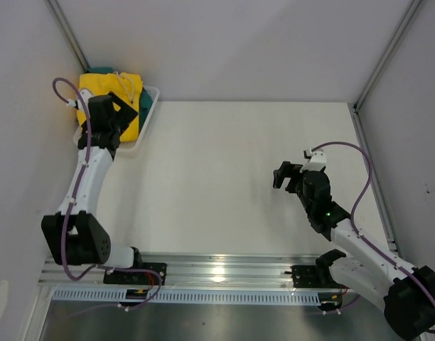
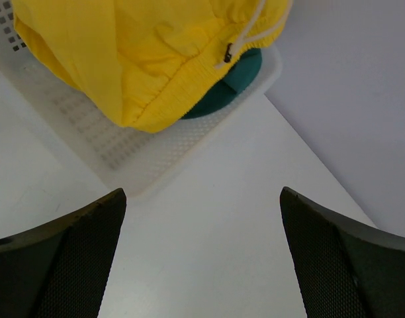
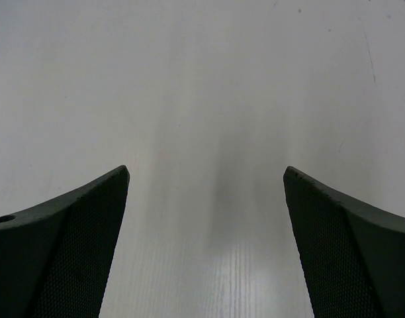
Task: Fold and stack the shorts
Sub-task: Grab the shorts from the pile
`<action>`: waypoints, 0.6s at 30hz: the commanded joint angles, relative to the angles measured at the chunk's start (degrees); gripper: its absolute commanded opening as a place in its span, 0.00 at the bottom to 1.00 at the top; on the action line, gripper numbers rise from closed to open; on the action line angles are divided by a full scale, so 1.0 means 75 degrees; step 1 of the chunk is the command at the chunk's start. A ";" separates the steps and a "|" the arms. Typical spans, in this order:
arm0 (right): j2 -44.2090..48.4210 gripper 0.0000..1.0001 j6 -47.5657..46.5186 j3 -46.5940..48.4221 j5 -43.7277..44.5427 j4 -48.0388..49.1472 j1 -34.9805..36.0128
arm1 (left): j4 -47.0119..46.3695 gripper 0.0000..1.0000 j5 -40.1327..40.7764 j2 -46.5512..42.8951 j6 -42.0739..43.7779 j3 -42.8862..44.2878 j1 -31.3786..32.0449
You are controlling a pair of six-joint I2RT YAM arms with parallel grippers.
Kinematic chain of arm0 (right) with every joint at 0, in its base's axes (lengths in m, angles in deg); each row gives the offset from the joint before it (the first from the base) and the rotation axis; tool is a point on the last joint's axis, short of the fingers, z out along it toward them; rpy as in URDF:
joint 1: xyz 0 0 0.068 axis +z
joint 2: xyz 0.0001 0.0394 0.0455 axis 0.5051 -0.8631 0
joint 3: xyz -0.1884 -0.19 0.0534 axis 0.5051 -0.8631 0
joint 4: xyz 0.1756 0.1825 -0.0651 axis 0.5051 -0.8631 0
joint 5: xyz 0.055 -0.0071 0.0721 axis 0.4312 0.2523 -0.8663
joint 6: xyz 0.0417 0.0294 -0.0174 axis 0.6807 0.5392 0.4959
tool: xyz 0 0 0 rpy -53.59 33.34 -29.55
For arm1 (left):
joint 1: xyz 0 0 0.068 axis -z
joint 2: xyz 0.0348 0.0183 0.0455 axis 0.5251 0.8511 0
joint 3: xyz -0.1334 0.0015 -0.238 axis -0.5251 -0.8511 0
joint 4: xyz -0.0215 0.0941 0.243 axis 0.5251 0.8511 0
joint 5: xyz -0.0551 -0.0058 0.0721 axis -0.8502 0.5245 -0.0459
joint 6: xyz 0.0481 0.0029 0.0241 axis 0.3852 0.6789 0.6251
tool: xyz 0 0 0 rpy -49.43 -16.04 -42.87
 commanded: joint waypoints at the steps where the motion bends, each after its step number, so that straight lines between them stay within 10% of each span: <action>1: -0.0008 0.99 0.0032 0.0237 0.0332 0.0171 -0.0023 | 0.0371 0.99 -0.0974 0.0919 -0.0934 0.0761 -0.1058; 18: 0.0413 0.99 -0.0085 -0.0032 0.0238 0.0382 -0.0035 | -0.0464 0.93 -0.0486 0.4402 -0.0868 0.2937 -0.2068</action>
